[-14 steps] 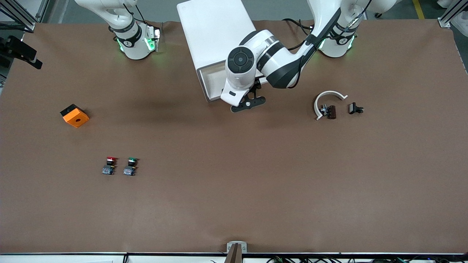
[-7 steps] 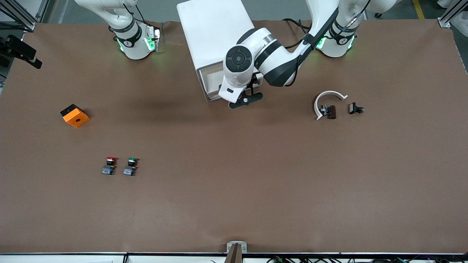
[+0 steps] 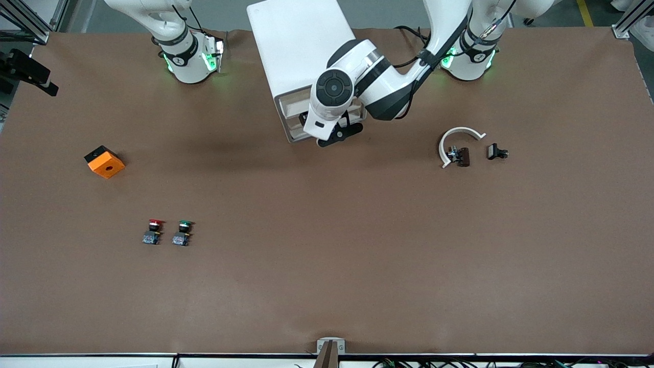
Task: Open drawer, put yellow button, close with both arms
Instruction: 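Push the drawer closed into the cabinet with the left gripper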
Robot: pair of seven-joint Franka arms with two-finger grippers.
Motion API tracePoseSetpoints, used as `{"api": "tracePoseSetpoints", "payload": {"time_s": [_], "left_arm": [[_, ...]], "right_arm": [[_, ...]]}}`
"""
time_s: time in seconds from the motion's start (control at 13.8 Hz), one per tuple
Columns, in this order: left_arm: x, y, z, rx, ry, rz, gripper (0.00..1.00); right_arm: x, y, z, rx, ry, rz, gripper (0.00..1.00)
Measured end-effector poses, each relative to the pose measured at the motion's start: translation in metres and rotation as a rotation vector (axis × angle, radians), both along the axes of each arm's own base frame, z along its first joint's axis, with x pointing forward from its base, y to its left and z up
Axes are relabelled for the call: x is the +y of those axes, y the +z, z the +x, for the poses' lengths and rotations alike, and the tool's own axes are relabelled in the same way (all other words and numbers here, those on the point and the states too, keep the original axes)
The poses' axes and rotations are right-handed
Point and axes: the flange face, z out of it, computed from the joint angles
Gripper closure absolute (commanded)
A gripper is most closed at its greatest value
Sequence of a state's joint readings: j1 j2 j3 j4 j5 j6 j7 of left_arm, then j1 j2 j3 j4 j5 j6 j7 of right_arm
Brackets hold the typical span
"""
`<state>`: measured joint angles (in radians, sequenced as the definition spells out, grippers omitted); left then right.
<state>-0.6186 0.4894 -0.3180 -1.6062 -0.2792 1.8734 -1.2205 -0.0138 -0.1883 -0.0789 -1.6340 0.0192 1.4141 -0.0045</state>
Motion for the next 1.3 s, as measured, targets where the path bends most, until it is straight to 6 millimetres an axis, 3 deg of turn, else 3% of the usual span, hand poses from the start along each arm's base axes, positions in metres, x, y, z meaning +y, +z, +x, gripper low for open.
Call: {"api": "tracePoseSetpoints", "payload": {"time_s": [0.43,1.01,1.16,1.3], "left_arm": [[-0.011,-0.006,-0.013,0.084,0.045,-0.027,0.0],[-0.01,-0.006,-0.01,0.096,0.082,-0.022,0.0],[-0.002,0.0,0.006,0.07,0.1,-0.027,0.0],[0.019,0.014,0.042,0.006,0.132,-0.026,0.0]], "right_arm": [[-0.001,0.0,0.0,0.0,-0.002,0.0,0.0],[-0.002,0.0,0.0,0.0,-0.002,-0.003,0.0],[-0.002,0.0,0.0,0.0,-0.002,-0.003,0.0],[-0.002,0.0,0.0,0.0,-0.003,-0.003,0.0]]}}
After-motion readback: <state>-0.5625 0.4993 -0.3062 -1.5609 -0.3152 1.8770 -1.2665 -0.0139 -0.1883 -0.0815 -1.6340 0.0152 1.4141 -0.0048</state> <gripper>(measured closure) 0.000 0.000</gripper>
